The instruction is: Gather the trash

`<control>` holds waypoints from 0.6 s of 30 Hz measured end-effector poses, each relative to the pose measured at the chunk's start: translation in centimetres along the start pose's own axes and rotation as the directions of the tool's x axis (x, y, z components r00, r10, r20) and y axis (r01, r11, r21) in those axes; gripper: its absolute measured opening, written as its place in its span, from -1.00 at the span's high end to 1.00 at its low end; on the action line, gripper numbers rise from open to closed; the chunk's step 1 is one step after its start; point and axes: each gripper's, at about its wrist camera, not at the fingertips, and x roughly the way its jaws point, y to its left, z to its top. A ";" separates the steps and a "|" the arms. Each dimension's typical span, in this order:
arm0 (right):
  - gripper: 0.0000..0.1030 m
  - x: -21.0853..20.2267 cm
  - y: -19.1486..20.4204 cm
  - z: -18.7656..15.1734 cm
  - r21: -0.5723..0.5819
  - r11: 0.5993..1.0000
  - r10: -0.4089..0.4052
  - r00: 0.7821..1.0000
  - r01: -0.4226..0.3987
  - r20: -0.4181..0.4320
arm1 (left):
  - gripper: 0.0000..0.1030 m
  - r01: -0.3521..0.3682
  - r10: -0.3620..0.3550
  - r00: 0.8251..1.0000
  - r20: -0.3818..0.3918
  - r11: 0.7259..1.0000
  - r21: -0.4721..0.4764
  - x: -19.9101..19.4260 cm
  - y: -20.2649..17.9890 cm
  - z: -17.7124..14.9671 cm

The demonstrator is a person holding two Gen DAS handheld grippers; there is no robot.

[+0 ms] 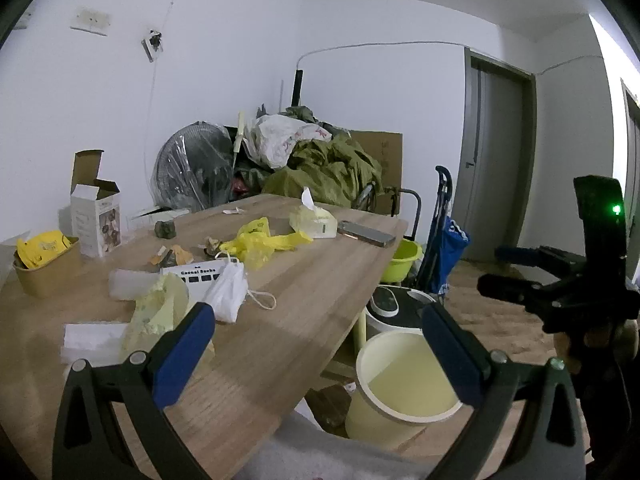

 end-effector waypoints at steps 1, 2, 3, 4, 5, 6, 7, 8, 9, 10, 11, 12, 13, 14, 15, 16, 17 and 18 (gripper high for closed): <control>-0.91 0.1 0.0 0.0 0.000 1.000 0.001 1.000 -0.001 -0.001 | -1.00 0.001 -0.001 1.000 0.001 1.000 -0.001 0.0 0.0 0.0; -0.91 0.1 0.0 0.0 0.000 1.000 0.002 1.000 -0.002 -0.002 | -1.00 0.004 -0.004 1.000 0.000 1.000 -0.002 0.1 0.1 0.0; -0.91 0.1 0.0 0.0 0.001 1.000 0.000 1.000 0.000 -0.003 | -1.00 0.005 -0.005 1.000 0.000 1.000 -0.003 0.1 0.1 0.0; -0.91 0.1 0.0 0.0 0.001 1.000 0.001 1.000 -0.001 -0.002 | -1.00 0.004 -0.004 1.000 0.001 1.000 -0.003 0.1 0.1 0.0; -0.91 0.1 0.0 0.0 0.000 1.000 0.002 1.000 -0.002 -0.003 | -1.00 0.002 -0.002 1.000 0.002 1.000 -0.002 0.1 0.1 0.1; -0.91 0.1 0.0 0.0 0.000 1.000 0.002 1.000 -0.002 -0.004 | -1.00 0.001 -0.001 1.000 0.004 1.000 -0.002 0.1 0.1 0.0; -0.91 0.2 0.0 0.0 0.000 1.000 0.002 1.000 -0.002 -0.003 | -1.00 0.001 -0.001 1.000 0.006 1.000 -0.001 0.1 0.1 0.0; -0.91 0.2 0.0 0.0 0.000 1.000 0.002 1.000 -0.002 -0.004 | -1.00 0.002 -0.002 1.000 0.008 1.000 0.000 0.1 0.1 0.0; -0.91 0.2 0.1 0.0 0.001 1.000 0.002 1.000 -0.002 -0.004 | -1.00 0.003 -0.003 1.000 0.008 1.000 0.000 0.1 0.1 0.0; -0.91 0.2 0.1 0.0 0.001 1.000 0.002 1.000 -0.002 -0.004 | -1.00 0.000 0.000 1.000 0.007 1.000 0.001 0.2 0.1 0.0; -0.91 0.2 0.1 0.0 0.002 1.000 0.000 1.000 0.000 -0.004 | -1.00 -0.001 0.001 1.000 0.008 1.000 0.001 0.1 0.1 0.0; -0.91 0.2 0.1 0.0 0.002 1.000 0.000 1.000 0.000 -0.004 | -1.00 -0.002 0.002 1.000 0.008 1.000 0.002 0.1 0.2 0.0; -0.91 0.2 0.1 0.1 0.002 1.000 0.000 1.000 0.000 -0.005 | -1.00 -0.004 0.004 1.000 0.009 1.000 0.002 0.1 0.1 0.0; -0.91 0.2 0.2 0.1 0.003 1.000 0.000 1.000 0.000 -0.005 | -1.00 -0.004 0.004 1.000 0.009 1.000 0.001 0.1 0.2 0.0; -0.91 0.3 0.2 0.1 0.003 1.000 0.001 1.000 -0.001 -0.005 | -1.00 -0.005 0.005 1.000 0.010 1.000 0.001 0.1 0.2 0.0; -0.91 0.3 0.2 0.0 0.004 1.000 0.000 1.000 0.000 -0.005 | -1.00 -0.007 0.007 1.000 0.011 1.000 0.000 0.1 0.2 0.0; -0.91 0.3 0.2 0.0 0.005 1.000 -0.001 1.000 0.001 -0.005 | -1.00 -0.006 0.006 1.000 0.011 1.000 0.001 0.1 0.2 0.0; -0.91 0.3 0.2 0.0 0.006 1.000 0.000 1.000 0.000 -0.004 | -1.00 -0.006 0.006 1.000 0.013 1.000 0.001 0.0 0.1 0.1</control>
